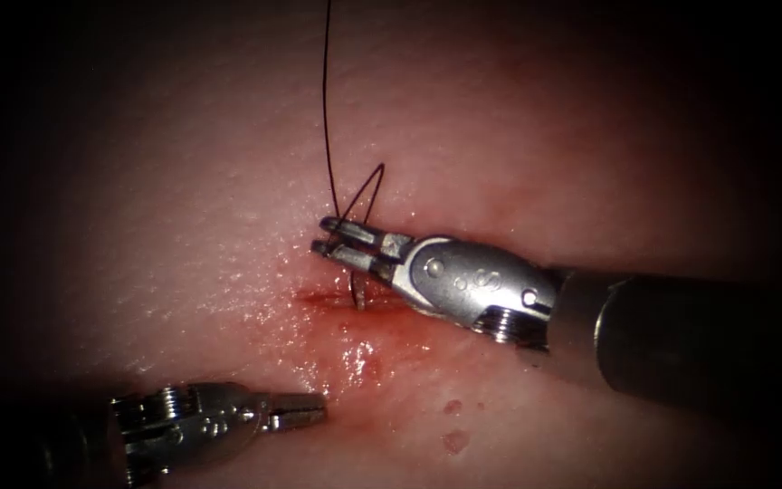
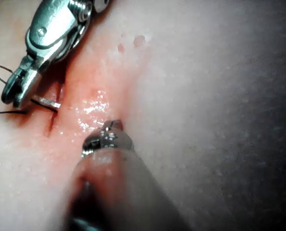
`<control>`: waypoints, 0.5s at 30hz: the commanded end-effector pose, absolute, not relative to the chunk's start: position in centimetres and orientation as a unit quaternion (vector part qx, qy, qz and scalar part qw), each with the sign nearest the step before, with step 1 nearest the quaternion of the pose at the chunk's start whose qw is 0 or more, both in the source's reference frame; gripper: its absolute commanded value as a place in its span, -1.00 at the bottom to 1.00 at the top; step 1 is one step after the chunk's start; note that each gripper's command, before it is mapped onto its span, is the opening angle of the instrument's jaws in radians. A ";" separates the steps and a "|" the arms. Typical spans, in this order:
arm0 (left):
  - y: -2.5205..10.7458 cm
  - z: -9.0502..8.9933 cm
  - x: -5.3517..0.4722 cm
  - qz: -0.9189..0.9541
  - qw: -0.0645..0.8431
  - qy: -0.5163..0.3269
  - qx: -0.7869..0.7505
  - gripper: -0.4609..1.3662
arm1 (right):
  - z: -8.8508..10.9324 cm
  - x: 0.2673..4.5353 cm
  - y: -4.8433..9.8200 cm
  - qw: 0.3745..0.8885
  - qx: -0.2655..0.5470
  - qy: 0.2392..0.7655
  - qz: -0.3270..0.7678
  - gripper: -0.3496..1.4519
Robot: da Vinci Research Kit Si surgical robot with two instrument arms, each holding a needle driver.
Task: Wound Closure
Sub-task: Throw the needle through the skin below the wound with the right tool
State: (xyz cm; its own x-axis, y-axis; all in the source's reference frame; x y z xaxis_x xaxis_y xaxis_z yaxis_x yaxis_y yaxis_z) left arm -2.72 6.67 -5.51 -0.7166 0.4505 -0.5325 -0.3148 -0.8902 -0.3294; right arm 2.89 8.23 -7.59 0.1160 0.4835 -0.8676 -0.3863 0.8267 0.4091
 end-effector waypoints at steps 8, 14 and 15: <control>6.7 -5.5 -2.72 0.919 0.208 -0.113 -0.316 -0.88 | -7.6 2.89 8.2 0.736 0.068 0.588 0.327 -1.00; 6.7 -5.4 -2.72 0.917 0.210 -0.113 -0.319 -0.88 | -7.6 2.89 8.2 0.736 0.070 0.588 0.329 -1.00; 6.7 -5.4 -2.72 0.917 0.210 -0.113 -0.319 -0.88 | -7.6 2.89 8.2 0.736 0.070 0.588 0.329 -1.00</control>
State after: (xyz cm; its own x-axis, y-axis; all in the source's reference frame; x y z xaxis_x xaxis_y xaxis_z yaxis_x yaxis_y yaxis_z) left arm -2.72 6.66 -5.43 -0.7085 0.4581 -0.5369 -0.3168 -0.8862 -0.3381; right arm 2.90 8.23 -7.60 0.0916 0.5671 -0.8185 -0.4028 0.7728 0.4904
